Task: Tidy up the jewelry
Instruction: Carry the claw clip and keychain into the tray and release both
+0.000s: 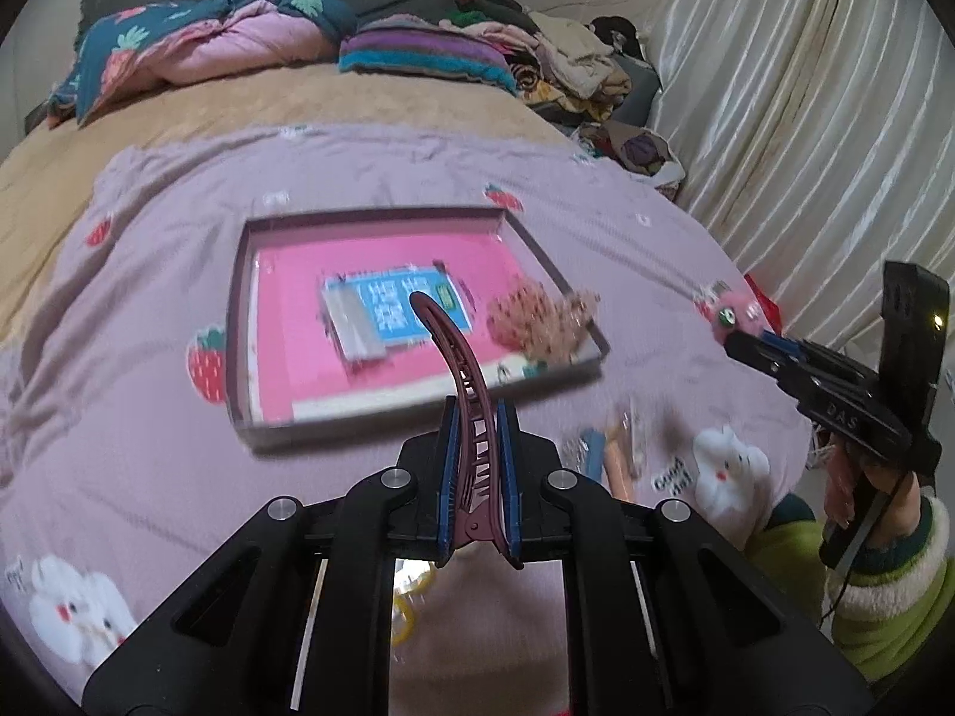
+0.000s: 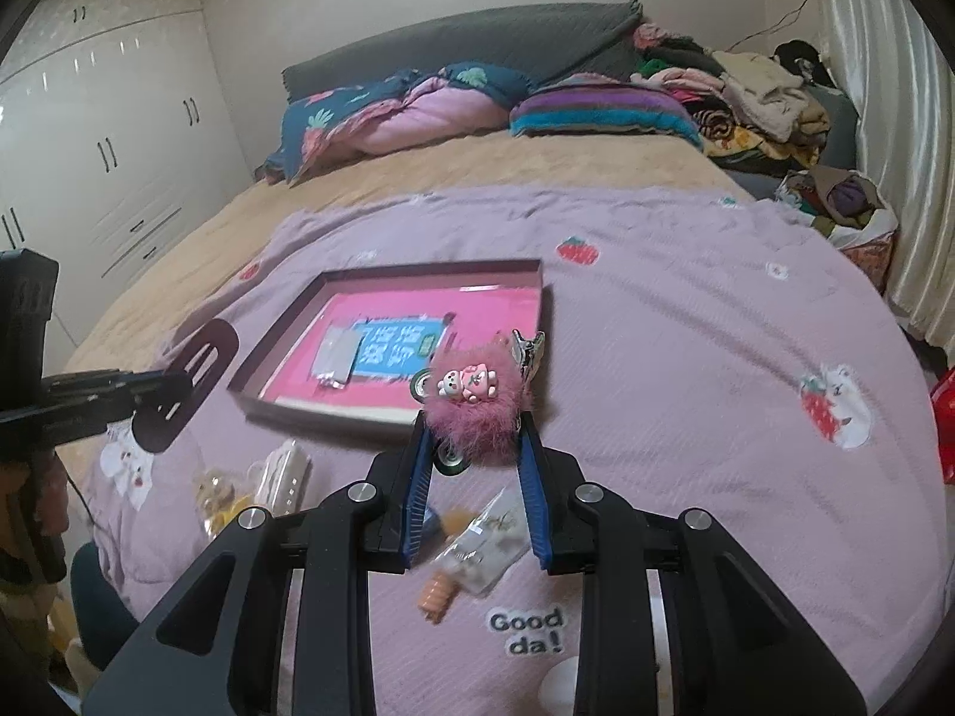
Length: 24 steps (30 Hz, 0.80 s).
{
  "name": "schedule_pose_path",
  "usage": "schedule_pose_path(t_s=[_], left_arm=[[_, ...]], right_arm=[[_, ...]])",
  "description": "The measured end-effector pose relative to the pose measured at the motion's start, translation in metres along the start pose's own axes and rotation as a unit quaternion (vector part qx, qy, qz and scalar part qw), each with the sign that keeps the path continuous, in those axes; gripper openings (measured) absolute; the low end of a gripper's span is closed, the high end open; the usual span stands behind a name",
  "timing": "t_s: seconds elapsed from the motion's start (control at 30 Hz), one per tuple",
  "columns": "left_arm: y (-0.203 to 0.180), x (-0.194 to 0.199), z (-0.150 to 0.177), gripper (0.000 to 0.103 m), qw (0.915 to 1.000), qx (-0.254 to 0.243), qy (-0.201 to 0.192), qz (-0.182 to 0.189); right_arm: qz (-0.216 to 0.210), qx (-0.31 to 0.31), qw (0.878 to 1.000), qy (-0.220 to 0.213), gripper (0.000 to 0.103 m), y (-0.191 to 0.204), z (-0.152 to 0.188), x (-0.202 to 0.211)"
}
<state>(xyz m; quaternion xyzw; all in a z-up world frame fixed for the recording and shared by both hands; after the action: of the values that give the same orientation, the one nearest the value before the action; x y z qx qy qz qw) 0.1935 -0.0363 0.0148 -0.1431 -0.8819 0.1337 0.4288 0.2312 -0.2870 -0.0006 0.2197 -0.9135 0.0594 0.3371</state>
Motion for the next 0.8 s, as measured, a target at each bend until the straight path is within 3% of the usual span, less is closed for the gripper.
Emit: schedule_pose_path(t_s=[0.3,0.8], left_arm=[[0.015,-0.016,-0.037,0.006,0.9998,0.004,-0.015,-0.014],[0.055,-0.049,-0.064,0.006,0.9988,0.031,-0.021,-0.032]], right_arm=[[0.008,0.004,1.000,-0.013,0.026,0.000,-0.026,-0.006],[-0.006,0.017,1.000,-0.019,0.026,0.015,-0.072,-0.051]])
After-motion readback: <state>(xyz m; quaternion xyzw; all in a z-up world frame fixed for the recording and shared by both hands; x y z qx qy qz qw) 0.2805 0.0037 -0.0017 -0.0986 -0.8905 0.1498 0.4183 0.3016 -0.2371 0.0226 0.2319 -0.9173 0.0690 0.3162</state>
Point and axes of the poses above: each gripper's, at about its wrist camera, not at the fingertips, and x roughly against the way its jaws point, y to its left, z to its underside, the point moved 4 cm from there along -x, roughly the way its jaws point, and after that the axes turned 9 degrees about x, right-handed, at the moved point
